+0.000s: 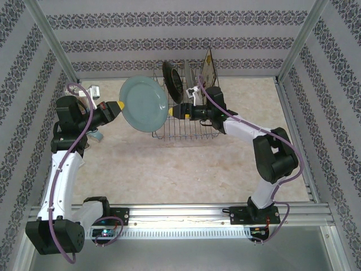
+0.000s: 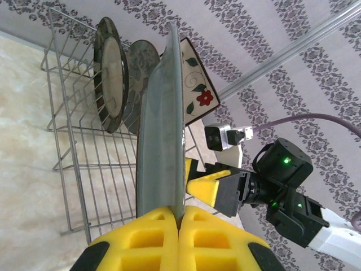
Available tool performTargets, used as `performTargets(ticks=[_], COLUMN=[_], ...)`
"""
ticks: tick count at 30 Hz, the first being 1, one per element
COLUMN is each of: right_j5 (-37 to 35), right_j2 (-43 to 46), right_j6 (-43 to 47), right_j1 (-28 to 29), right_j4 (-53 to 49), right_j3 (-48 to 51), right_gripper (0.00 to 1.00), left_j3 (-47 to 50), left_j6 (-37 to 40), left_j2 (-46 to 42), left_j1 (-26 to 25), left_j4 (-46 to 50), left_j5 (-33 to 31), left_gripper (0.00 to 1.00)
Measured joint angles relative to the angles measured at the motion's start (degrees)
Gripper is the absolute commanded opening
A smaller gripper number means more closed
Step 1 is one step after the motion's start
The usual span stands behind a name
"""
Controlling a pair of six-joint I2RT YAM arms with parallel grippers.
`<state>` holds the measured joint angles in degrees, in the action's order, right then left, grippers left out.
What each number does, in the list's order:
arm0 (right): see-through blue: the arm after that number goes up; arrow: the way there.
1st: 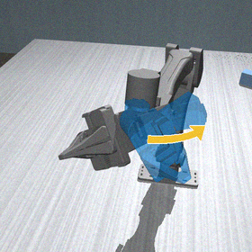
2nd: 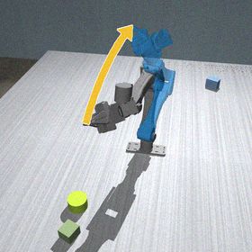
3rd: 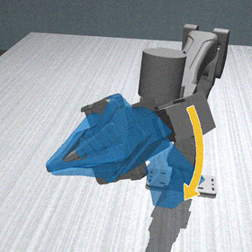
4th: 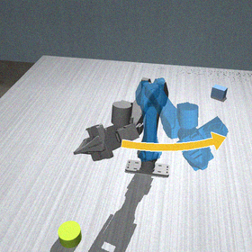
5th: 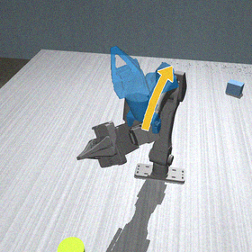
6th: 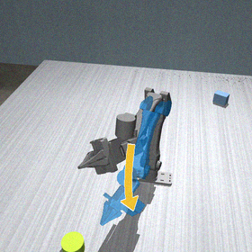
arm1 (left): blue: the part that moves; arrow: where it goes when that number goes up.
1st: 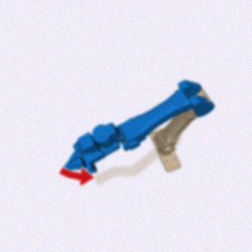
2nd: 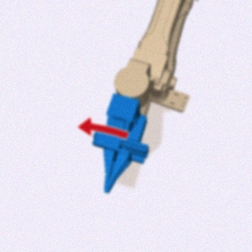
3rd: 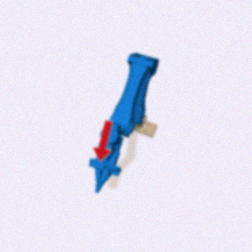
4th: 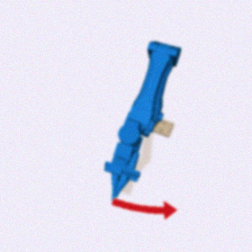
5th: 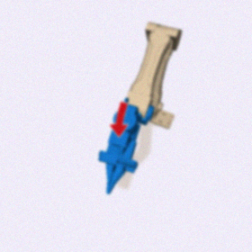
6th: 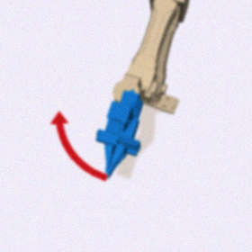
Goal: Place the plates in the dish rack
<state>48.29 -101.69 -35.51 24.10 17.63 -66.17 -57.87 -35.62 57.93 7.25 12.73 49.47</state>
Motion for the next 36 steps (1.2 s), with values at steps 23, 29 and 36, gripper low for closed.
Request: performTargets(ticks=[23, 29, 36], right_j5=[2.1, 2.3, 4.0], right_j2=[-6.2, -6.5, -7.8], right_j6=[-4.8, -5.6, -7.9], right_j1=[0.4, 0.5, 1.2], right_j4=[8.2, 9.5, 13.7], right_j3=[-3.4, -3.5, -4.5], right_gripper=[0.9, 0.89, 0.89], left_j3=[4.0, 4.9, 5.9], left_j6=[-5.2, -5.8, -6.7], left_j2=[1.0, 1.0, 1.4], left_j1=[0.0, 0.0, 0.0], left_j4=[-8.6, -9.8, -10.9], left_j5=[1.4, 1.6, 1.5], left_gripper=[0.0, 0.0, 0.0])
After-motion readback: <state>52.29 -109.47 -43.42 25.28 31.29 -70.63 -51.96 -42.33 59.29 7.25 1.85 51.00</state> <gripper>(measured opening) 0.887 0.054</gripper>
